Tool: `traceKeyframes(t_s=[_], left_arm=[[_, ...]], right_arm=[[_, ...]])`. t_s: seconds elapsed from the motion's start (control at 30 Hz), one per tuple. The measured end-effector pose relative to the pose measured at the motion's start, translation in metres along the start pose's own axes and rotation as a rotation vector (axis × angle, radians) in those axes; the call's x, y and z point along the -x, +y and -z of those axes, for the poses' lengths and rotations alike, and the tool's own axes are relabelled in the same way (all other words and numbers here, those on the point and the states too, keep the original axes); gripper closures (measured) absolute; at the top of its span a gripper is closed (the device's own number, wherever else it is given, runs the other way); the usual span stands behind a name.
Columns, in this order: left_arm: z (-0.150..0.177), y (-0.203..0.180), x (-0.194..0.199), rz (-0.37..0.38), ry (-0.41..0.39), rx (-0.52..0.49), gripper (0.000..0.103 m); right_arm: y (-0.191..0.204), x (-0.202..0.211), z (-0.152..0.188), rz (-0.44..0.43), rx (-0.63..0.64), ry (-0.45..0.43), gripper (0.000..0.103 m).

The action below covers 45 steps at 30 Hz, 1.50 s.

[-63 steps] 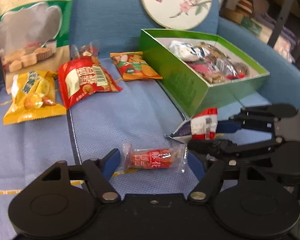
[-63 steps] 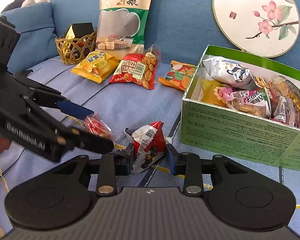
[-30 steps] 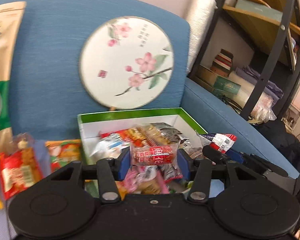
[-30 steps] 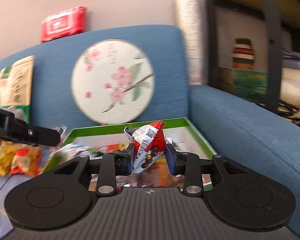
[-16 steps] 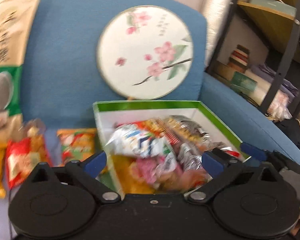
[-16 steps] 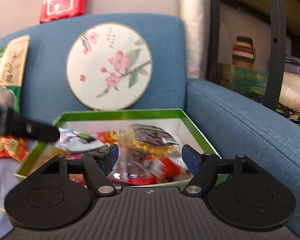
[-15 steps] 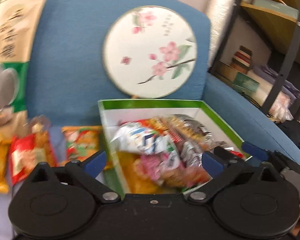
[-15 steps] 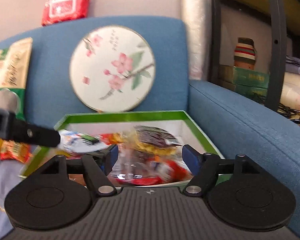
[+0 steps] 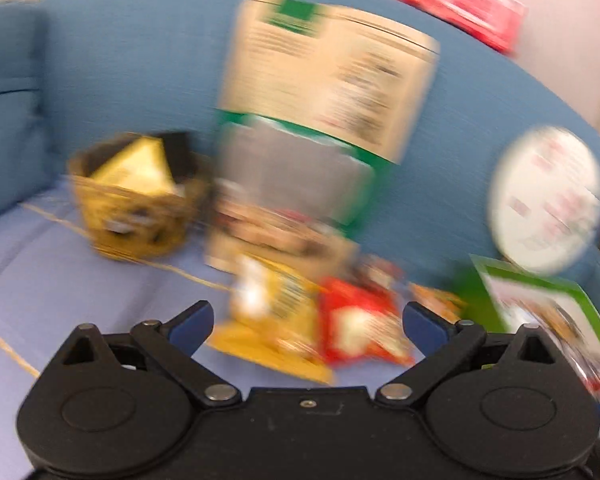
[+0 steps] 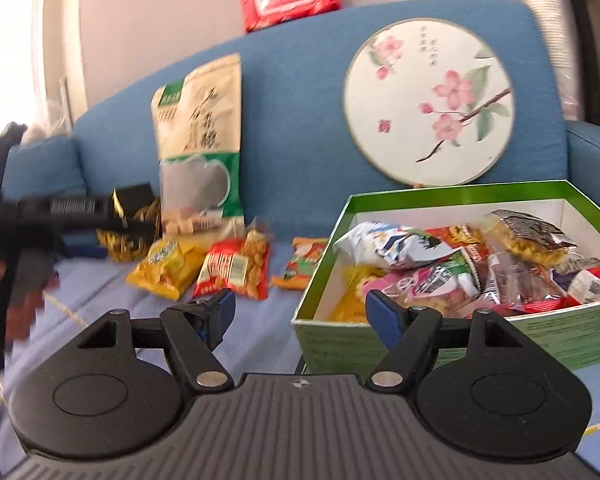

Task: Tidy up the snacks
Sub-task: 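Grasp the yellow chip bag with the left gripper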

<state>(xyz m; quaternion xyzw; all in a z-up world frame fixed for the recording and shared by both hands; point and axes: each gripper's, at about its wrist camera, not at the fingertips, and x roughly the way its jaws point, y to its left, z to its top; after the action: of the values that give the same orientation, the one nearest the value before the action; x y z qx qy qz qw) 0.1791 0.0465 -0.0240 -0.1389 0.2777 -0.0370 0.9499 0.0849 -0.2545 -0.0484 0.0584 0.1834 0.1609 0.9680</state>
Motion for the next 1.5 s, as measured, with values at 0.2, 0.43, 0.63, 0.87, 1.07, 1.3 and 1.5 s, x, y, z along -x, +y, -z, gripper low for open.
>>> traceKeyframes(t_s=[0.2, 0.43, 0.63, 0.87, 1.07, 1.3, 1.5], left_arm=[[-0.015, 0.031, -0.049, -0.051, 0.087, 0.089, 0.0], [0.002, 0.037, -0.067, 0.143, 0.238, 0.175, 0.085], [0.044, 0.026, -0.025, 0.277, 0.369, 0.072, 0.1], [0.072, 0.035, 0.037, 0.338, 0.33, 0.068, 0.017], [0.046, 0.039, 0.052, 0.264, 0.208, -0.021, 0.001], [0.043, 0.041, 0.029, 0.298, 0.257, 0.1, 0.01], [0.044, 0.038, 0.014, 0.285, 0.289, 0.108, 0.017]], right_arm=[[0.0, 0.0, 0.003, 0.006, 0.003, 0.003, 0.0], [0.002, 0.005, 0.003, -0.033, -0.003, -0.021, 0.0], [0.016, 0.005, 0.004, -0.151, -0.002, -0.011, 0.0], [0.039, -0.012, 0.017, -0.288, -0.031, 0.115, 0.0], [0.053, -0.021, 0.029, -0.333, -0.038, 0.189, 0.0], [0.054, -0.024, 0.031, -0.37, -0.106, 0.166, 0.0], [0.06, -0.045, 0.031, -0.395, -0.121, 0.181, 0.0]])
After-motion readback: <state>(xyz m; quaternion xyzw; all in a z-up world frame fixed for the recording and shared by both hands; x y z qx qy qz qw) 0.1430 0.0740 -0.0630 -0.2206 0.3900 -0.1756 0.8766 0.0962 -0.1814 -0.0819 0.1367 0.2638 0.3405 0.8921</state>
